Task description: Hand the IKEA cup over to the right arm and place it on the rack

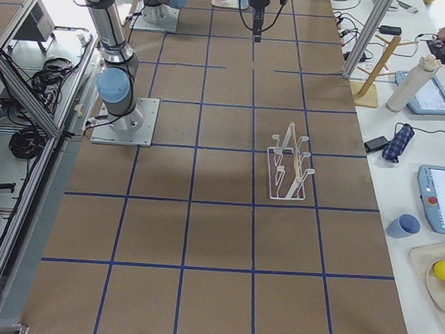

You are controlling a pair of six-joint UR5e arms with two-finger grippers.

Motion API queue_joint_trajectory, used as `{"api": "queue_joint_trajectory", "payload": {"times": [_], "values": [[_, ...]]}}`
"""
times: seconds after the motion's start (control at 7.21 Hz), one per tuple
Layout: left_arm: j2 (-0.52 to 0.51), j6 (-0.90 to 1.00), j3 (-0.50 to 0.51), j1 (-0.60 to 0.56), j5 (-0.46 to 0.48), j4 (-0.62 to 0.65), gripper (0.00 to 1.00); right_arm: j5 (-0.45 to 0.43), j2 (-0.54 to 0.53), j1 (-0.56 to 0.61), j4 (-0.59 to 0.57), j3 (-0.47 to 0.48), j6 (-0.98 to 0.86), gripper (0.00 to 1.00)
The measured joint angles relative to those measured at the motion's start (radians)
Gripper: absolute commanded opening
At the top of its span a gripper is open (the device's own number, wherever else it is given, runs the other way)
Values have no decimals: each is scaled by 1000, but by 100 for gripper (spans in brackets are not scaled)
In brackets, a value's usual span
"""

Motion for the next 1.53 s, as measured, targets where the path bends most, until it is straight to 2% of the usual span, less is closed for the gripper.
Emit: {"api": "queue_joint_trajectory", "payload": {"times": [0.28, 0.97, 1.25, 1.53], "values": [[10, -8, -1, 0, 37, -47, 0, -1, 0, -2, 1, 0, -1, 100], [45, -11, 45, -5, 35, -116, 0, -2, 1, -1, 0, 1, 0, 100], [61, -10, 139, -9, 11, -236, 0, -2, 1, -2, -2, 0, -1, 100], [70, -10, 273, -12, -48, -493, 0, -2, 1, -2, -1, 0, -1, 100]]}}
